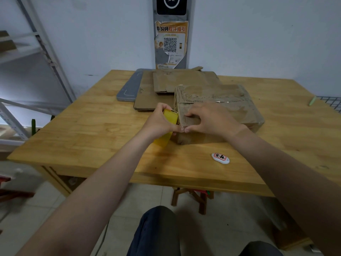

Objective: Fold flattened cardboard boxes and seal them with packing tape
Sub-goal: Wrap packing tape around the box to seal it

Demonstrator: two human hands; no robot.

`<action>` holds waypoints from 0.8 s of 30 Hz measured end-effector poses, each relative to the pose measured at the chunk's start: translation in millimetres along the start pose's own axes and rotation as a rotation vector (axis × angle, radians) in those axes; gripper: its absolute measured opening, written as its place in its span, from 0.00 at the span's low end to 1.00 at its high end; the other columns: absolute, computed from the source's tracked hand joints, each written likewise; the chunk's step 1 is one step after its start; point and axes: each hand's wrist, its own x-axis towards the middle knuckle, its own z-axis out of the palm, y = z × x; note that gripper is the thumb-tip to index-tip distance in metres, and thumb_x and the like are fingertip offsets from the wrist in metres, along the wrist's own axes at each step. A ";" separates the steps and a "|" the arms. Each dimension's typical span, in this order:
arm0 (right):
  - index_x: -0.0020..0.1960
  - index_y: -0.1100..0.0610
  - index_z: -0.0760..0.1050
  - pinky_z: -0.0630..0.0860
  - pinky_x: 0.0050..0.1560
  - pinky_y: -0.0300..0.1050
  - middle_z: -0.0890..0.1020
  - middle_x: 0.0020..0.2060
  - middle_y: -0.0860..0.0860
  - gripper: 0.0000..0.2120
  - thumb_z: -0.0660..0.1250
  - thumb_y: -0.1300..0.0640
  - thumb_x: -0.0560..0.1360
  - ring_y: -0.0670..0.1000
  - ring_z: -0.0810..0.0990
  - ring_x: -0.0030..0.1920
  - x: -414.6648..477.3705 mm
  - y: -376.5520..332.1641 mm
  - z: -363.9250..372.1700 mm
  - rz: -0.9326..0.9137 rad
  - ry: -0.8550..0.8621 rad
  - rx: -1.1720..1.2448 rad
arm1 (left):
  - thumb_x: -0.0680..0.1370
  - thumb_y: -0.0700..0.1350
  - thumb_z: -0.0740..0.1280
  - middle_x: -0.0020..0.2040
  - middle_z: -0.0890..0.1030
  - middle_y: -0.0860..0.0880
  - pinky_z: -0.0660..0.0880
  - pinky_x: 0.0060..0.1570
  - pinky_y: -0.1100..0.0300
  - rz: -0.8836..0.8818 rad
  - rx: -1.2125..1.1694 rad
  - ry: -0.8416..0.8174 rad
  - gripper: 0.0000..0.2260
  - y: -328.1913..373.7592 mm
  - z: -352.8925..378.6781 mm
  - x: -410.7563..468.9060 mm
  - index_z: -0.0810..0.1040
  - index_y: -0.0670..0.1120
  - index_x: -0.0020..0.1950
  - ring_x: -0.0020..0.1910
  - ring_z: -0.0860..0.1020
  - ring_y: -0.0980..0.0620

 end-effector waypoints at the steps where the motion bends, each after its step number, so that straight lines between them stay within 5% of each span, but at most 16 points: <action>1: 0.64 0.45 0.78 0.76 0.54 0.52 0.80 0.59 0.43 0.31 0.70 0.29 0.68 0.53 0.77 0.57 0.0 0.7 -0.3 -0.004 -0.006 -0.006 | 0.65 0.46 0.85 0.50 0.84 0.48 0.73 0.30 0.65 0.004 -0.012 -0.009 0.34 -0.7 -1.5 0.3 0.67 0.53 0.61 0.31 0.82 0.59; 5: 0.68 0.47 0.75 0.77 0.53 0.55 0.78 0.60 0.44 0.39 0.73 0.28 0.63 0.54 0.75 0.57 1.3 -0.9 2.1 -0.009 -0.057 -0.086 | 0.65 0.47 0.85 0.49 0.85 0.49 0.77 0.33 0.62 0.026 -0.028 -0.001 0.34 -2.2 0.2 -1.4 0.67 0.53 0.61 0.33 0.84 0.54; 9: 0.67 0.46 0.76 0.77 0.52 0.54 0.78 0.61 0.44 0.32 0.72 0.30 0.68 0.54 0.74 0.59 -0.3 0.2 4.8 -0.008 0.000 -0.066 | 0.66 0.56 0.83 0.49 0.77 0.60 0.73 0.38 0.61 0.031 -0.029 0.071 0.32 1.9 2.3 -4.1 0.69 0.53 0.62 0.42 0.79 0.62; 16: 0.58 0.45 0.84 0.76 0.58 0.54 0.82 0.60 0.42 0.19 0.72 0.36 0.72 0.50 0.79 0.60 0.1 14.6 6.5 -0.024 0.050 0.164 | 0.69 0.53 0.81 0.50 0.74 0.60 0.69 0.36 0.63 0.019 -0.066 0.059 0.29 6.5 3.8 -5.2 0.70 0.50 0.63 0.26 0.74 0.74; 18: 0.58 0.44 0.84 0.76 0.60 0.53 0.82 0.61 0.42 0.17 0.72 0.37 0.73 0.48 0.79 0.62 -0.6 15.9 4.1 -0.008 0.064 0.191 | 0.69 0.52 0.82 0.48 0.74 0.60 0.73 0.37 0.61 0.014 -0.070 0.068 0.29 8.1 4.4 -5.1 0.70 0.50 0.62 0.27 0.76 0.72; 21: 0.58 0.45 0.85 0.77 0.59 0.50 0.83 0.60 0.42 0.15 0.72 0.40 0.75 0.48 0.79 0.61 -2.1 14.3 3.2 0.022 0.102 0.224 | 0.68 0.54 0.82 0.49 0.76 0.59 0.81 0.48 0.51 -0.001 -0.085 0.081 0.29 8.7 6.1 -3.8 0.70 0.51 0.61 0.34 0.84 0.56; 24: 0.55 0.43 0.84 0.77 0.57 0.55 0.83 0.60 0.41 0.12 0.71 0.40 0.75 0.49 0.78 0.60 -3.6 12.2 9.3 0.050 0.110 0.237 | 0.68 0.55 0.82 0.51 0.81 0.55 0.79 0.44 0.55 0.007 -0.080 0.065 0.28 6.2 5.4 -3.9 0.69 0.53 0.60 0.34 0.85 0.56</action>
